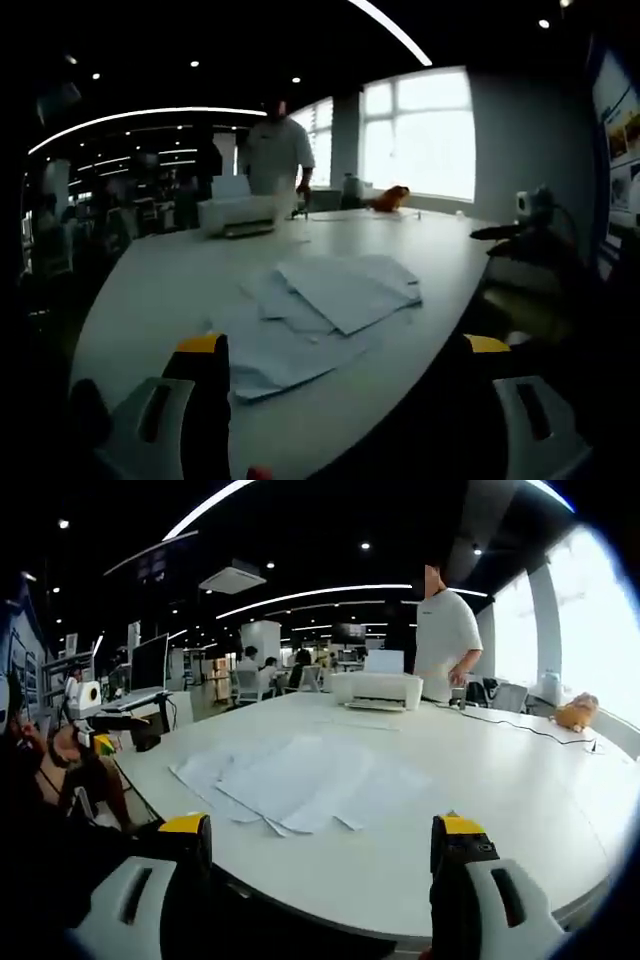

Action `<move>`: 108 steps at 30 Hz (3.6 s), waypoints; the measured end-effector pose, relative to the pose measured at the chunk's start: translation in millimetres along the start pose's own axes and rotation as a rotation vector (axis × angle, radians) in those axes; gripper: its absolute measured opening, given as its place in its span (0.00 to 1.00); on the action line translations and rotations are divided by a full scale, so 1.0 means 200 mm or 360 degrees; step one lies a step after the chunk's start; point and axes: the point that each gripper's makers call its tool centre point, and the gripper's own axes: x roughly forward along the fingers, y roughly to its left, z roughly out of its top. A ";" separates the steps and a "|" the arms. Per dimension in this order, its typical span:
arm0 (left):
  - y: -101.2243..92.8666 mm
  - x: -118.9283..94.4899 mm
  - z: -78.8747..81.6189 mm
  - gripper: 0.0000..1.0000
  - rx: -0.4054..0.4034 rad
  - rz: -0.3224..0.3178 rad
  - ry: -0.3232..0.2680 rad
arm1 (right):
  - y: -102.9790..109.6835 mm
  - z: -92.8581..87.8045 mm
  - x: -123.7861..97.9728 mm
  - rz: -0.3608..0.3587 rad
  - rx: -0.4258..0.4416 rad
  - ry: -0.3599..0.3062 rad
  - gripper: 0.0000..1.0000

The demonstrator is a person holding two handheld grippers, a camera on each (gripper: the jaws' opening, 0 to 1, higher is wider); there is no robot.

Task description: Organize the stack of printing papers by aligning and flattening the scattered papers on the table

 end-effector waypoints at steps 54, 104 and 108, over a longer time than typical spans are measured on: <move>-0.02 0.00 0.00 0.97 0.0015 -0.0021 -0.0016 | 0.13 0.01 0.12 0.0100 -0.0037 0.0023 0.86; 0.02 -0.04 0.03 0.97 0.0064 0.0033 -0.0007 | 0.35 0.12 0.33 0.0287 -0.0158 0.0035 0.86; 0.02 -0.05 0.03 0.97 0.0072 0.0033 -0.0006 | 0.37 0.13 0.35 0.0298 -0.0182 0.0045 0.86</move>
